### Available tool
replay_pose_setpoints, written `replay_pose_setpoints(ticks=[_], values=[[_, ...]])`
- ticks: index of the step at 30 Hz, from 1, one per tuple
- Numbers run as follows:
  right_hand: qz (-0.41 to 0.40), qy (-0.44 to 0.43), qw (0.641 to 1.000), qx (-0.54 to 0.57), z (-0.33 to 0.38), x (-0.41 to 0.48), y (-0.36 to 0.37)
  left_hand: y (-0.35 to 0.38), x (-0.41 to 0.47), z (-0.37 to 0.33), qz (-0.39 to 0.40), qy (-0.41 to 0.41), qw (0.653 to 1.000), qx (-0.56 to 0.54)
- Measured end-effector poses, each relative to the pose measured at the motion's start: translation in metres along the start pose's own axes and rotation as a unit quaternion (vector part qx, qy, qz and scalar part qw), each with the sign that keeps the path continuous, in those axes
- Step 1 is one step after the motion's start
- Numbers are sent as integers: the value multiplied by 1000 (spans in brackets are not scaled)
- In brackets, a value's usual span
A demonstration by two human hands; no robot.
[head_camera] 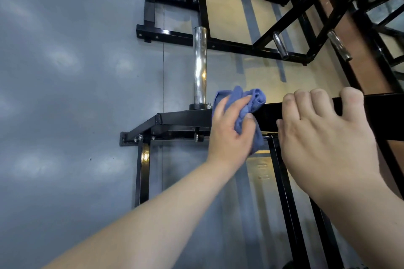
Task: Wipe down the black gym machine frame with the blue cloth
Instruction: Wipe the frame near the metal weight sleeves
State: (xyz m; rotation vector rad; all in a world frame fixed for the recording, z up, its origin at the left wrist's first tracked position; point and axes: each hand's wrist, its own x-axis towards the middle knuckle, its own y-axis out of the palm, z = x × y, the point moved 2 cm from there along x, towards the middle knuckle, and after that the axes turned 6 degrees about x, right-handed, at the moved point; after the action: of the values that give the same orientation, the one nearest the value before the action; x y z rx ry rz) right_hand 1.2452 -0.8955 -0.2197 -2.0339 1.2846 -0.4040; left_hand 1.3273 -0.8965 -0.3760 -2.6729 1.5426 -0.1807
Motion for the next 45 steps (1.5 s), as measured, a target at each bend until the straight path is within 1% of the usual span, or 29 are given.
replay_pose_setpoints(ticks=[1,3,6,7,9,11,12,16,17,18,20,22,26,28,30,33,36,38,41,43,44,45], values=[[-6,1,1000,6,2,1,0,-1,4,8,-1,2,1000,-4],[-19,-1,1000,16,11,7,3,-6,16,31,-23,-34,999,11],[-12,-11,1000,26,36,20,10,-17,35,71,-40,-115,992,14],[-6,-12,999,29,43,24,13,-21,43,85,-41,-144,989,-1],[9,-9,999,32,52,28,18,-25,57,109,-38,-236,970,-34],[9,-11,1000,25,53,29,22,-24,60,110,-41,-294,955,-17],[4,-15,1000,23,53,28,24,-20,56,104,-36,-283,958,-3],[-21,-39,999,8,59,30,26,-9,27,65,-22,-138,990,0],[-20,-41,999,9,61,31,25,-6,23,59,-10,-112,994,-2],[-16,-45,999,14,64,33,26,-4,24,60,-6,-104,995,-3],[-4,-62,998,23,73,40,29,-10,37,82,-4,-127,992,-8],[5,-67,998,14,81,46,32,-23,52,111,-16,-199,980,-20],[34,-72,997,1,87,47,35,-44,70,162,-17,-335,942,-32],[26,-67,997,-3,88,48,36,-46,78,170,-32,-369,928,-51],[30,-72,997,11,90,50,36,-45,79,161,-45,-375,923,-72],[52,-86,994,38,90,50,35,-35,55,130,-49,-352,931,-83],[78,-117,988,57,80,49,24,-21,31,84,-37,-282,957,-65],[77,-118,987,76,65,44,10,-12,21,45,-18,-230,970,-78],[28,-101,991,79,28,28,-2,-2,-5,-14,45,-142,987,-54],[3,-80,995,62,1,14,-4,1,-20,-32,64,-88,993,-41],[-11,-72,996,60,-11,7,-3,0,-21,-35,58,-86,994,-39],[-24,-65,996,65,-21,-1,-4,-2,-16,-34,42,-105,993,-41]])
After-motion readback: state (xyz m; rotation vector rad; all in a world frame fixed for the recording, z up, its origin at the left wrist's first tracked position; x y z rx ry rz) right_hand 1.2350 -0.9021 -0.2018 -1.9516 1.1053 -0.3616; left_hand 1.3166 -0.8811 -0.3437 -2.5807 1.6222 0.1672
